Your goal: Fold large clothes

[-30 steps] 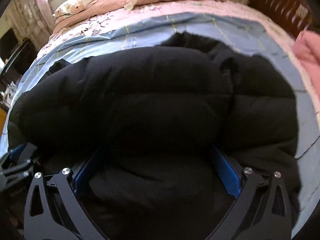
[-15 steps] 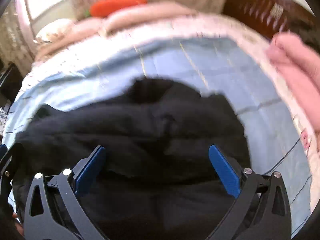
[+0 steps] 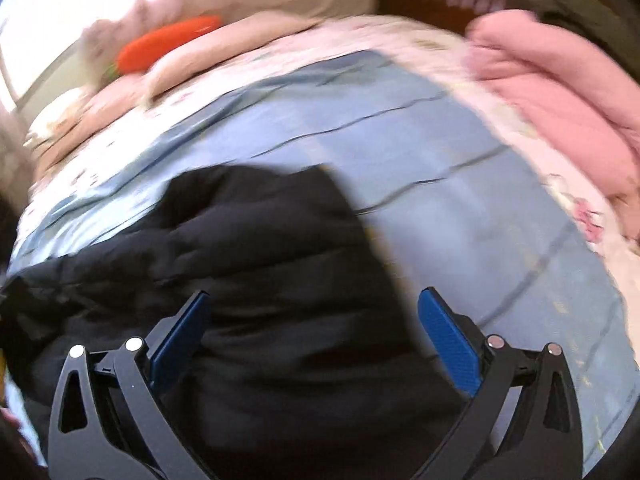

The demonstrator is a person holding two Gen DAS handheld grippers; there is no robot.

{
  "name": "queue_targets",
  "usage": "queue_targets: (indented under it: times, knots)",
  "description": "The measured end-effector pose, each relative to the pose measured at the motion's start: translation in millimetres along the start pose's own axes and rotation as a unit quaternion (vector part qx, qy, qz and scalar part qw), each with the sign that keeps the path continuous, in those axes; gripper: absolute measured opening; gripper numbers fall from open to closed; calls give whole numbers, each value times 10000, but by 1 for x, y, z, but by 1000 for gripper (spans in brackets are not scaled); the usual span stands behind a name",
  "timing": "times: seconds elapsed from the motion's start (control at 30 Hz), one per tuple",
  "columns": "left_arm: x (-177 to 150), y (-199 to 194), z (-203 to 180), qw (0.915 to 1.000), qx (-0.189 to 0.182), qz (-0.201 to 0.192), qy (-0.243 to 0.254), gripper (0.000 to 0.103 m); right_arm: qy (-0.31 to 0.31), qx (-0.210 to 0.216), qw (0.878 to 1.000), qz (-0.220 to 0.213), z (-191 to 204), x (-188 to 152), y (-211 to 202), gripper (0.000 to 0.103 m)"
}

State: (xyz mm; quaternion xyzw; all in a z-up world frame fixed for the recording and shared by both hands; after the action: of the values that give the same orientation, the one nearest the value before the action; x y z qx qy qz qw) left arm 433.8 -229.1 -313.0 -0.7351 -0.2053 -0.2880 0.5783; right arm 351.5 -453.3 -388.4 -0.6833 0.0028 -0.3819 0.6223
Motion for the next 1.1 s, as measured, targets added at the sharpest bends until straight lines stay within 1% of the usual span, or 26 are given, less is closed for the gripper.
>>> queue_targets:
  times: [0.03, 0.07, 0.1, 0.13, 0.17, 0.2, 0.23, 0.27, 0.33, 0.37, 0.4, 0.47, 0.57, 0.63, 0.67, 0.7, 0.73, 0.8, 0.83, 0.93, 1.0, 1.07, 1.1]
  knots:
    - [5, -1, -15, 9996, -189, -197, 4, 101, 6, -146, 9998, 93, -8, -4, 7, 102]
    - [9, -2, -25, 9992, -260, -305, 24, 101, 54, -248, 9994, 229, -18, -11, 16, 102]
    - [11, -2, -34, 9989, -270, -372, 79, 101, 122, -203, 9993, 286, -21, -15, 21, 102]
    - [14, -3, -44, 9985, -186, -457, 218, 101, 190, -149, 9992, 330, -23, -18, 24, 102]
    - [16, -4, -49, 9981, -31, -526, 315, 101, 203, -108, 9990, 378, -22, -22, 28, 102]
    - [18, -6, -49, 9972, 223, -603, 395, 101, 159, -111, 9990, 399, -20, -25, 29, 102]
    - [19, -11, -44, 9943, 683, -689, 445, 101, 67, -147, 9991, 402, -15, -27, 31, 102]
    - [20, -15, -39, 9921, 904, -750, 432, 101, 18, -160, 9991, 390, -11, -27, 32, 102]
    - [22, -30, -19, 9888, 1194, -874, 201, 101, -74, -120, 9991, 392, -3, -26, 34, 102]
    - [22, -35, -12, 9881, 1250, -887, 110, 101, -121, -87, 9990, 412, 2, -27, 34, 102]
    - [24, -40, -10, 9888, 1200, -884, 65, 101, -152, -76, 9990, 424, 5, -28, 36, 102]
    - [24, -42, -16, 9915, 1024, -789, 157, 101, -170, -64, 9988, 465, 8, -28, 39, 102]
    - [21, -30, -43, 9946, 653, -665, 451, 101, -35, 14, 9984, 571, 5, -26, 46, 102]
    - [18, -11, -62, 9961, 424, -450, 631, 101, 85, 88, 9979, 639, 2, -28, 47, 102]
    - [16, -4, -67, 9967, 326, -359, 650, 101, 99, 95, 9978, 649, 2, -29, 47, 102]
    - [12, 11, -72, 9974, 232, -189, 659, 101, 92, 85, 9978, 644, 2, -30, 47, 102]
    - [10, 20, -75, 9976, 196, -93, 652, 101, 70, 69, 9980, 631, 3, -30, 47, 102]
    - [2, 37, -79, 9974, 173, 65, 695, 101, -5, 3, 9983, 585, 4, -30, 46, 102]
    - [-6, 47, -80, 9967, 189, 204, 757, 101, -23, -21, 9984, 567, 4, -30, 45, 102]
    - [-23, 65, -74, 9959, 223, 416, 769, 101, 29, -44, 9984, 559, 5, -32, 46, 102]
    - [-40, 79, -65, 9935, 382, 658, 849, 101, 87, -46, 9984, 558, 4, -33, 47, 102]
    - [-52, 87, -57, 9905, 519, 744, 1035, 101, 82, -65, 9985, 542, 4, -33, 48, 102]
    - [-55, 89, -52, 9901, 541, 734, 1070, 101, -31, -130, 9985, 532, 5, -34, 48, 102]
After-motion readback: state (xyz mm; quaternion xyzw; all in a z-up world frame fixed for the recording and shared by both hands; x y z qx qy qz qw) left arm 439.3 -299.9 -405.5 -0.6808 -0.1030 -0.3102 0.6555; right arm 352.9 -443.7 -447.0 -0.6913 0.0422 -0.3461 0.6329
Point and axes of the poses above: each gripper's, at about its wrist camera, not at the fingertips, and y roughly the way its jaws point, z to its left, x to its top, the point moved 10 cm from there along y, roughly the way its jaws point, and after that the axes turned 3 degrees about z, right-handed, at the moved point
